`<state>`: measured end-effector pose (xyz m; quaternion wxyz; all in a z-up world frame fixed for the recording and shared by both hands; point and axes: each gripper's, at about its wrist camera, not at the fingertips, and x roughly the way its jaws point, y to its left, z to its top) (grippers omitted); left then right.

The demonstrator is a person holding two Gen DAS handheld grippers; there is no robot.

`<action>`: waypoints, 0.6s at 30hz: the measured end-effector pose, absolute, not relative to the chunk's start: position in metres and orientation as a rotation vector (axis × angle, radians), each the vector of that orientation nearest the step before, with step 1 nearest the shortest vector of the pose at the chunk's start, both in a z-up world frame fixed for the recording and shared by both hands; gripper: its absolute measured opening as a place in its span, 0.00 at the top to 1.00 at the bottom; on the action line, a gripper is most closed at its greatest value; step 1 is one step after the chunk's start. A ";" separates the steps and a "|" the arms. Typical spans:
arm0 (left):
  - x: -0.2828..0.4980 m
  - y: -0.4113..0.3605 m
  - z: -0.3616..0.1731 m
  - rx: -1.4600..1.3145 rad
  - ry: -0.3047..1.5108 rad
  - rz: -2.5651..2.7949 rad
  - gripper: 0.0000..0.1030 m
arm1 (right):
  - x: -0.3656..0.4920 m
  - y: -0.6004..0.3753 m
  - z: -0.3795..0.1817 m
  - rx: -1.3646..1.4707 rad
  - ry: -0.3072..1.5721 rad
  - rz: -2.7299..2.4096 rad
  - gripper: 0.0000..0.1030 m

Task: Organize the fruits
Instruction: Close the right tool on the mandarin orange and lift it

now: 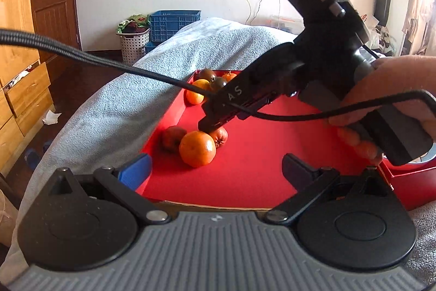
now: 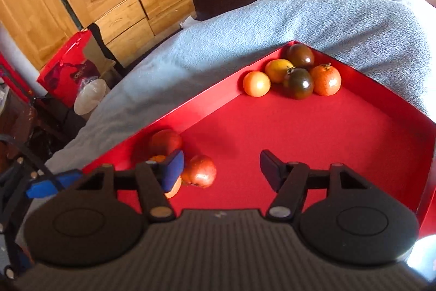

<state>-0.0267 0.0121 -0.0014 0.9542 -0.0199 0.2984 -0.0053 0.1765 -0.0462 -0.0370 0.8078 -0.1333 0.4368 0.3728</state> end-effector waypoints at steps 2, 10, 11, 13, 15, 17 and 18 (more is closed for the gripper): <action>-0.027 0.012 -0.001 -0.041 0.607 -0.007 0.00 | 0.178 -0.043 -0.036 -0.289 0.945 0.793 0.41; -0.024 0.012 -0.001 -0.037 0.613 -0.018 0.00 | 0.182 -0.040 -0.038 -0.211 1.014 0.797 0.54; -0.024 0.012 -0.001 -0.039 0.611 -0.018 0.00 | 0.184 -0.044 -0.038 -0.158 1.030 0.820 0.54; -0.022 0.012 0.000 -0.045 0.612 -0.019 0.00 | 0.184 -0.047 -0.037 -0.103 1.053 0.867 0.57; -0.020 0.012 -0.001 -0.044 0.623 -0.023 0.00 | 0.184 -0.045 -0.039 -0.157 1.049 0.807 0.57; -0.018 0.012 -0.001 -0.043 0.629 -0.025 0.00 | 0.186 -0.044 -0.043 -0.213 1.056 0.752 0.54; -0.017 0.012 -0.001 -0.044 0.629 -0.026 0.00 | 0.186 -0.046 -0.044 -0.204 1.052 0.760 0.55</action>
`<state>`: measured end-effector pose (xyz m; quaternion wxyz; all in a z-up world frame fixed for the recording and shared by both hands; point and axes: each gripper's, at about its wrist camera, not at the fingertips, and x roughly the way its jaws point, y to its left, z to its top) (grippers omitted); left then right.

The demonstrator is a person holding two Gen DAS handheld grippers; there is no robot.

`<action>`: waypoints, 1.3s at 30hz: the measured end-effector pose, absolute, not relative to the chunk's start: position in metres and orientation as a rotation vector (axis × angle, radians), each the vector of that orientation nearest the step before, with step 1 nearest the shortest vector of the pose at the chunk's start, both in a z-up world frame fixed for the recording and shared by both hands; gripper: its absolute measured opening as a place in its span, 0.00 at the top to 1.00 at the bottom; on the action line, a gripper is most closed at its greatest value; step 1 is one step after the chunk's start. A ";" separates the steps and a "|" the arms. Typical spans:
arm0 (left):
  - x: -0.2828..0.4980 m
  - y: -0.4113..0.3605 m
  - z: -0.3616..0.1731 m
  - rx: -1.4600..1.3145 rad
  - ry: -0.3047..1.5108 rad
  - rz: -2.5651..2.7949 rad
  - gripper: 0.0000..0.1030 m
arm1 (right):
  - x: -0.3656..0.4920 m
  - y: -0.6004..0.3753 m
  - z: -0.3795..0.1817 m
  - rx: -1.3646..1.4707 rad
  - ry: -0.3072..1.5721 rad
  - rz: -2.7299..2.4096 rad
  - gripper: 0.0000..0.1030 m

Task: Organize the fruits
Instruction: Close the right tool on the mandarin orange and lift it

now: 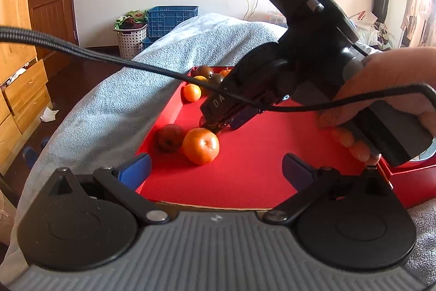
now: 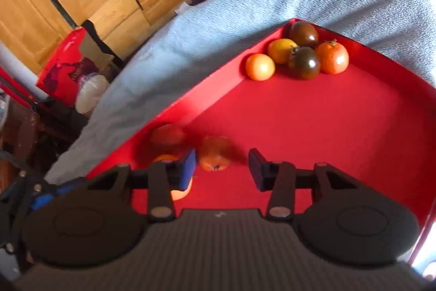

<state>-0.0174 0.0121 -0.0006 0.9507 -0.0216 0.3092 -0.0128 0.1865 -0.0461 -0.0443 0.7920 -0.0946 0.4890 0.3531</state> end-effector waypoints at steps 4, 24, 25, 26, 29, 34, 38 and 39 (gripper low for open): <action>-0.014 0.013 -0.002 -0.044 0.642 -0.026 0.00 | 0.186 -0.049 -0.046 -0.167 1.025 0.776 0.56; -0.027 0.021 0.007 -0.121 0.539 -0.001 0.00 | 0.154 -0.034 -0.020 -0.285 0.972 1.013 0.46; -0.028 0.023 0.008 -0.126 0.538 0.001 0.00 | 0.155 -0.031 -0.024 -0.285 0.989 1.024 0.46; -0.029 0.021 0.007 -0.122 0.543 0.004 0.00 | 0.152 -0.026 -0.028 -0.300 1.004 1.034 0.46; -0.021 0.018 0.001 -0.092 0.599 0.021 0.00 | 0.143 -0.012 -0.041 -0.406 1.006 1.015 0.44; -0.014 0.018 -0.003 -0.096 0.632 0.034 0.00 | 0.137 -0.019 -0.037 -0.400 0.944 0.954 0.61; -0.018 0.014 -0.001 -0.057 0.604 0.026 0.00 | 0.134 -0.048 -0.025 -0.344 0.874 0.809 0.61; -0.017 0.012 -0.001 -0.049 0.603 0.021 0.00 | 0.134 -0.061 -0.020 -0.301 0.854 0.764 0.61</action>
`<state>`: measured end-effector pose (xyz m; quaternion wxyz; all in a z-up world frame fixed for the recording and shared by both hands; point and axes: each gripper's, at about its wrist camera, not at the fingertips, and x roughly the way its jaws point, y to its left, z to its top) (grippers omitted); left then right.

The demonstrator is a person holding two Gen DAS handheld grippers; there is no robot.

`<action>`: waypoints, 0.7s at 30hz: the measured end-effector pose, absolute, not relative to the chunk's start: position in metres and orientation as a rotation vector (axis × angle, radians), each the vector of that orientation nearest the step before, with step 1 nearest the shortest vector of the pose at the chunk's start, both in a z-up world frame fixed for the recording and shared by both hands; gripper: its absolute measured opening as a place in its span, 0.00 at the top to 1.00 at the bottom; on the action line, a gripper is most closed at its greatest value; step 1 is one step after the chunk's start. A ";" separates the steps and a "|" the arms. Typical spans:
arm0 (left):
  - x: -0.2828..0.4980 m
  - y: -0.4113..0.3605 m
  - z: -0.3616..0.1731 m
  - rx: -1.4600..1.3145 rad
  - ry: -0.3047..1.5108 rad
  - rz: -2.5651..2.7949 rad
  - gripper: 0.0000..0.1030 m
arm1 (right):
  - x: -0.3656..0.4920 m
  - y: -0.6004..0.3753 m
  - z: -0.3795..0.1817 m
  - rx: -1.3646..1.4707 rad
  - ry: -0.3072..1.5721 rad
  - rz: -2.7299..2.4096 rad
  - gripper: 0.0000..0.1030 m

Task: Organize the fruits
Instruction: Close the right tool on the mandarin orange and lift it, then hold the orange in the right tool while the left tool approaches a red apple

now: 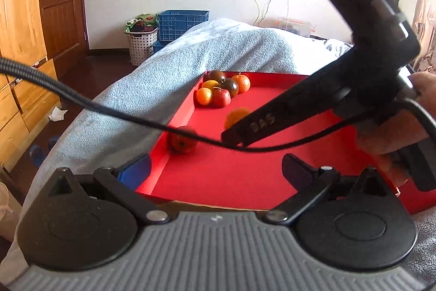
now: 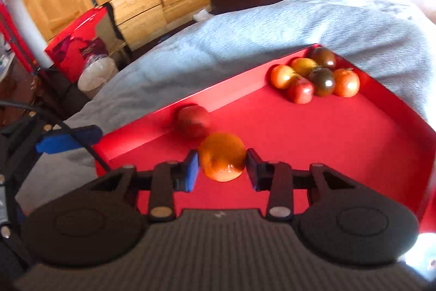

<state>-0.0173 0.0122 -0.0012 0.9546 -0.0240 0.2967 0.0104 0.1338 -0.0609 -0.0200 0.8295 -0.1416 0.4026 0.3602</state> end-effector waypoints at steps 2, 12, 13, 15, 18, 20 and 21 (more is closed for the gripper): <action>-0.014 0.010 -0.001 -0.032 0.610 0.019 0.00 | 0.128 -0.083 -0.008 -0.216 0.808 0.693 0.61; 0.021 0.017 0.001 -0.049 0.700 0.005 0.00 | 0.077 -0.144 0.039 -0.003 0.587 0.610 0.61; 0.022 0.018 0.003 -0.048 0.692 0.005 0.00 | 0.075 -0.145 0.041 0.001 0.579 0.612 0.61; 0.025 0.021 0.007 -0.025 0.655 -0.009 0.00 | 0.070 -0.147 0.043 0.002 0.566 0.617 0.61; 0.032 0.023 0.008 0.029 0.631 -0.070 0.01 | 0.069 -0.149 0.041 0.016 0.562 0.631 0.60; 0.039 0.021 0.003 0.069 0.638 -0.068 0.12 | 0.066 -0.150 0.040 0.030 0.560 0.648 0.60; 0.044 0.019 0.002 0.087 0.649 -0.067 0.15 | 0.066 -0.149 0.039 0.031 0.559 0.651 0.60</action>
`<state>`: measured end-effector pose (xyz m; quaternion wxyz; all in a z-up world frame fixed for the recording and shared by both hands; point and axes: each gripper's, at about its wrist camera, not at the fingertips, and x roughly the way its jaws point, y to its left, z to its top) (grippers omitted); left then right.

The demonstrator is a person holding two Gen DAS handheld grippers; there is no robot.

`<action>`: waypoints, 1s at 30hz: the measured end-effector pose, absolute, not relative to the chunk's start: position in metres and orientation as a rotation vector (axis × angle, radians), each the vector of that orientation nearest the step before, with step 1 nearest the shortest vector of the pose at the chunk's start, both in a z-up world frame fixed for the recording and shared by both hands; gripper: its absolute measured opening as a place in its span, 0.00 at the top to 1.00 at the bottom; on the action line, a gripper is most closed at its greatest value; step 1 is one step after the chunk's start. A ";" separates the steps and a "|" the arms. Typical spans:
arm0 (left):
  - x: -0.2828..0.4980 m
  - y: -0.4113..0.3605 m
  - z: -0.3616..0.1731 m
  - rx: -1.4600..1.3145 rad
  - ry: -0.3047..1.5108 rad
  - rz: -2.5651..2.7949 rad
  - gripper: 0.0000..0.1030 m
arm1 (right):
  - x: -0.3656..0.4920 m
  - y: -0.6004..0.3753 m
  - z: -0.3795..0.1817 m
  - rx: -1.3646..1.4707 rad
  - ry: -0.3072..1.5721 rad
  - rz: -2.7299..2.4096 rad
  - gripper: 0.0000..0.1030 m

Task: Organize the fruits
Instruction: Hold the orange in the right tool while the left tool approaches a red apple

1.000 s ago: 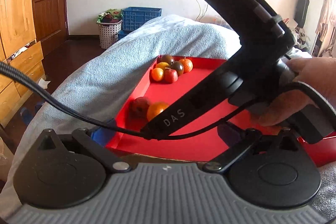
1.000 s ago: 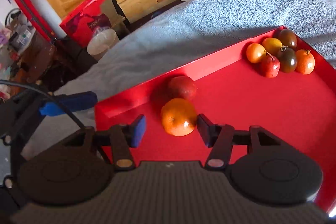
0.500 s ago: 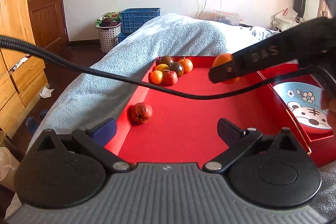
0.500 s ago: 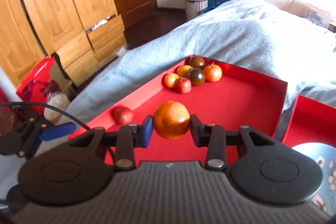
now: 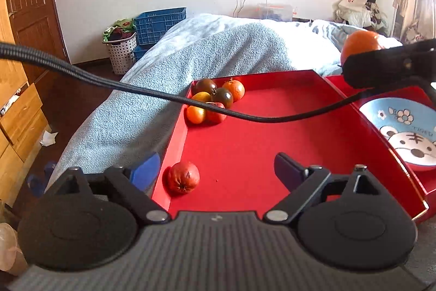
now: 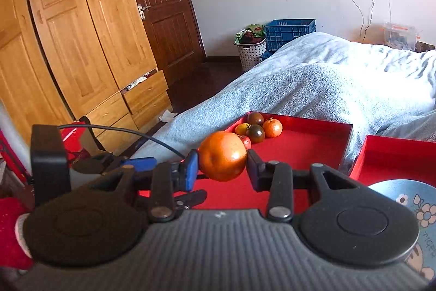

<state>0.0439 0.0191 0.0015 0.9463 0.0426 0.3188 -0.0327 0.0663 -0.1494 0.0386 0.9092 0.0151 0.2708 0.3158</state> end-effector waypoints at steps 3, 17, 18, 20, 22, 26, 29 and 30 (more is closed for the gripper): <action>0.061 0.016 -0.007 0.099 0.700 -0.063 0.22 | 0.069 -0.151 0.034 0.029 0.561 0.641 0.60; 0.086 0.014 -0.019 0.090 0.724 -0.103 0.22 | 0.069 -0.163 0.032 0.067 0.546 0.611 0.61; 0.081 0.018 -0.015 0.049 0.707 -0.152 0.22 | 0.069 -0.163 0.032 0.070 0.545 0.610 0.60; 0.076 0.025 -0.011 -0.009 0.691 -0.192 0.22 | 0.069 -0.166 0.034 0.077 0.542 0.604 0.60; 0.074 0.032 -0.011 -0.029 0.692 -0.181 0.22 | 0.068 -0.168 0.035 0.079 0.534 0.601 0.60; 0.071 0.040 -0.012 -0.048 0.703 -0.151 0.22 | 0.066 -0.171 0.036 0.091 0.518 0.603 0.60; 0.076 0.032 -0.015 0.007 0.730 -0.136 0.22 | 0.067 -0.172 0.032 0.105 0.524 0.611 0.60; 0.081 0.029 -0.018 0.030 0.744 -0.123 0.22 | 0.068 -0.173 0.030 0.109 0.527 0.614 0.60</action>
